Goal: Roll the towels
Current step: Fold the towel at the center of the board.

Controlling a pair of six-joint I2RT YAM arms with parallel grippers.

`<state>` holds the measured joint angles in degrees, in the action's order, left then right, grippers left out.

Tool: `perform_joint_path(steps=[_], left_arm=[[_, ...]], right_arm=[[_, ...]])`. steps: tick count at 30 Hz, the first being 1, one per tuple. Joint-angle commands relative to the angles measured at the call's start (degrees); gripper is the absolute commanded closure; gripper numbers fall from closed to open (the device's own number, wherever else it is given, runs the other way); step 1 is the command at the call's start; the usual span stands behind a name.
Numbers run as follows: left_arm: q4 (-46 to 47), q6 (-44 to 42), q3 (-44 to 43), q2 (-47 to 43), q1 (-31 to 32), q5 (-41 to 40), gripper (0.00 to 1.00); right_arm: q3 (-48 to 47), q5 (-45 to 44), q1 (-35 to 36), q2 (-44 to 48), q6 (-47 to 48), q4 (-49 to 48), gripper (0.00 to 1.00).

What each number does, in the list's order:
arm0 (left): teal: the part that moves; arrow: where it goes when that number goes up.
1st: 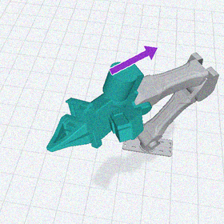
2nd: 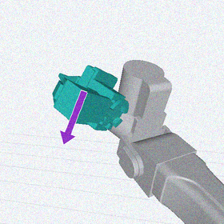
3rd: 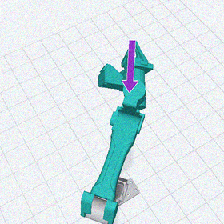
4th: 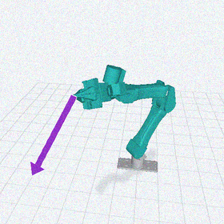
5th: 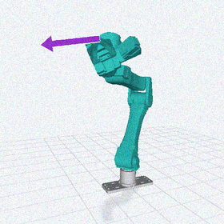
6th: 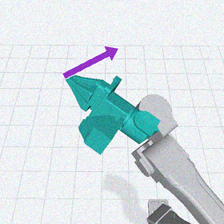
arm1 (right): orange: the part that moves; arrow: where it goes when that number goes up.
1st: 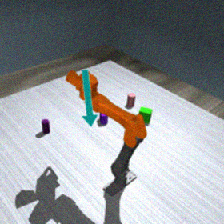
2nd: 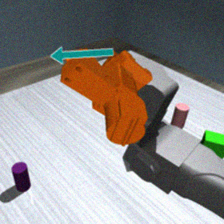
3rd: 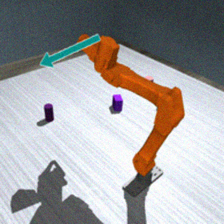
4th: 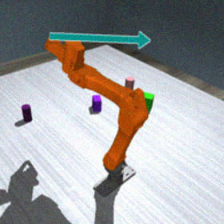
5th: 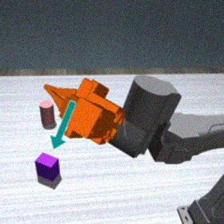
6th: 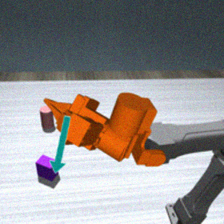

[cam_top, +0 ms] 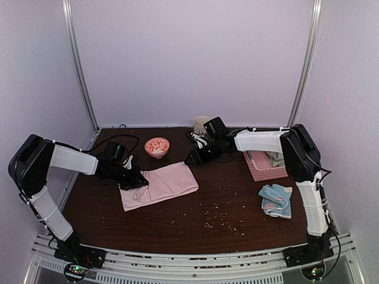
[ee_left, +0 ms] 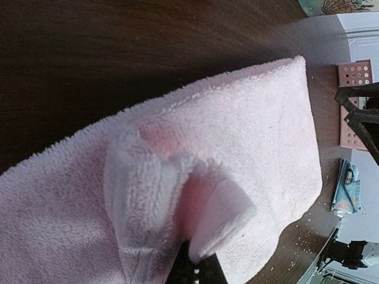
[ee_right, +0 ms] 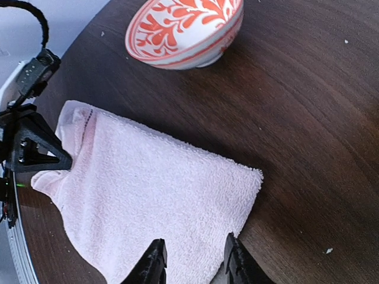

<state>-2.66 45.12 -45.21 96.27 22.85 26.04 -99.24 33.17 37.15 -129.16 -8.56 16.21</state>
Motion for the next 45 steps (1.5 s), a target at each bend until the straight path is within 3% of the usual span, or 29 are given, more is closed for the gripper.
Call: perform_joint_path(steps=[1,7,12,15,19,24,37,45], left_arm=[[2.9,-0.2,-2.1,1.9,1.3,0.9,1.00],[4.3,-0.2,-3.7,5.0,2.8,1.8,1.00],[5.1,-0.2,-6.9,8.3,4.8,2.8,1.00],[5.1,-0.2,-9.2,9.1,5.5,3.5,1.00],[2.8,-0.5,-11.3,6.5,5.5,2.8,1.00],[-2.1,-1.5,-11.7,2.7,5.5,1.6,1.00],[-10.5,1.9,-9.6,-4.8,-0.7,6.2,1.00],[-14.8,-0.8,-8.7,-3.9,-3.2,9.3,1.00]], right_arm=[[-4.2,-3.9,-0.1,-4.4,2.0,10.6,0.65],[-2.9,-4.3,-0.4,-4.4,3.2,15.9,0.66],[2.4,-9.8,-2.0,-1.5,3.3,17.1,0.78],[5.6,-11.2,-4.7,1.9,4.1,17.2,0.79],[7.3,-5.0,-7.3,6.5,6.7,17.4,0.71],[8.2,-3.7,-7.5,11.6,11.2,17.6,0.65],[6.7,-0.1,-7.4,10.4,12.4,18.8,0.63],[6.8,0.2,-7.4,10.2,12.4,18.6,0.63]])
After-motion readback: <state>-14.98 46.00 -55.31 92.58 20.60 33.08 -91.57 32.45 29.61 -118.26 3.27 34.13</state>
